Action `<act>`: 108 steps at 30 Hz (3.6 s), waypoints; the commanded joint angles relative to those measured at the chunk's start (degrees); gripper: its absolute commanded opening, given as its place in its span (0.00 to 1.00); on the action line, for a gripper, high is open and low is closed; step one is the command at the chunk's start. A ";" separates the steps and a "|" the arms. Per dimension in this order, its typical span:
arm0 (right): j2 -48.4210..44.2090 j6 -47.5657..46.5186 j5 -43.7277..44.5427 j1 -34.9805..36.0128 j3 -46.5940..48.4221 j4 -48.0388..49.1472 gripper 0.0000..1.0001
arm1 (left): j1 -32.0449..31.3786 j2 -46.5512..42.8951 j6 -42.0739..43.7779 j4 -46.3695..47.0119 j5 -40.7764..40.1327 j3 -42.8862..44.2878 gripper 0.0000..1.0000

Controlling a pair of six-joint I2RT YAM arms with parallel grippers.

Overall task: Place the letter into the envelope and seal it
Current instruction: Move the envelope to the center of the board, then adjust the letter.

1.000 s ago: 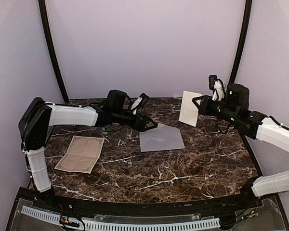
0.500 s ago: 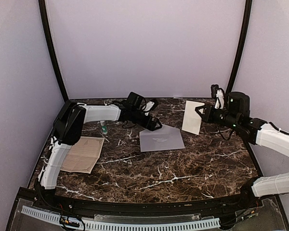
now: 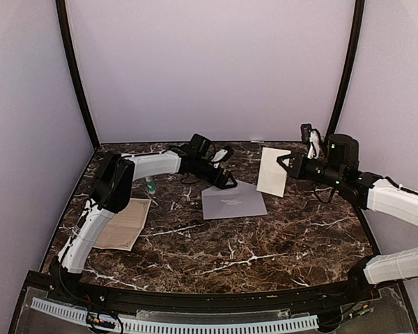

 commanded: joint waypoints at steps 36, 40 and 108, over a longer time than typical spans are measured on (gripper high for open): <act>-1.15 7.13 4.19 10.28 -1.47 3.87 0.00 | -18.13 -60.07 -60.44 42.71 -51.45 -84.65 0.00; 0.87 7.61 5.68 13.58 0.12 4.11 0.00 | -22.75 -61.02 -65.29 40.25 -57.31 -85.69 0.04; 1.40 8.73 1.29 25.27 -1.74 29.24 0.93 | -13.56 -83.66 -28.97 57.90 -19.92 -79.15 0.00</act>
